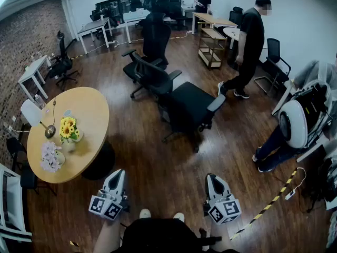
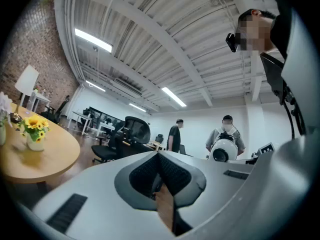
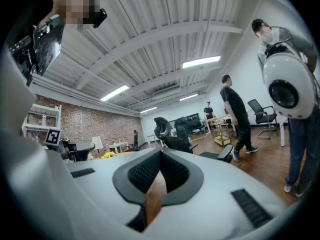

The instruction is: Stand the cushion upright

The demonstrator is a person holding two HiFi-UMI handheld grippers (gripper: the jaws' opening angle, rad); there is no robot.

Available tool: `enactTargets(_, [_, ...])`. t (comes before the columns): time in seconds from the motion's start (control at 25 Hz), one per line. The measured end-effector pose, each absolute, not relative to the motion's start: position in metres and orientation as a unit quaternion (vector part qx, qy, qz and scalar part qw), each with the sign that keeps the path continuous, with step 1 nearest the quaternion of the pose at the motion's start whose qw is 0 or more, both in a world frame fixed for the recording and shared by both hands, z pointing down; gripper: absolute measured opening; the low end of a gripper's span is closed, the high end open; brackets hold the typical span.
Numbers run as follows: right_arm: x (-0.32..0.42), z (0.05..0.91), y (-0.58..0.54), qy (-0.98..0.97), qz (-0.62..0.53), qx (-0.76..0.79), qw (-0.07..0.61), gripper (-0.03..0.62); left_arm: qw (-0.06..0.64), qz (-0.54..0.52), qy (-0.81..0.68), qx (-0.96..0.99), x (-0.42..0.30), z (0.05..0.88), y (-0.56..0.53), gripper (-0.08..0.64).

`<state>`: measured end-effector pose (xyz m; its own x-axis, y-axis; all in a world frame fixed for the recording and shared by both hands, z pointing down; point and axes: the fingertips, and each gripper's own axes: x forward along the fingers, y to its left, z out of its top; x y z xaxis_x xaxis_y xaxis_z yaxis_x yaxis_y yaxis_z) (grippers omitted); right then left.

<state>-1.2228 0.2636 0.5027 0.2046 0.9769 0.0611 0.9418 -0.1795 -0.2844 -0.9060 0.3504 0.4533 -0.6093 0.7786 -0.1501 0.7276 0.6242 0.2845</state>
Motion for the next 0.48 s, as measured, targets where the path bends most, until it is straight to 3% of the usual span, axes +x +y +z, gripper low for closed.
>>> enactTargets(0.2, [-1.219,0.508,0.273,-0.601,0.058,-0.786,0.132,0.001,0.133,0.087,0.875,0.457,-0.889,0.455,0.329,0.0])
enactTargets(0.48, [-1.155,0.489,0.293,-0.553,0.05,-0.823,0.118,0.002,0.155,0.075,0.844,0.509,-0.821,0.449,0.308,0.0])
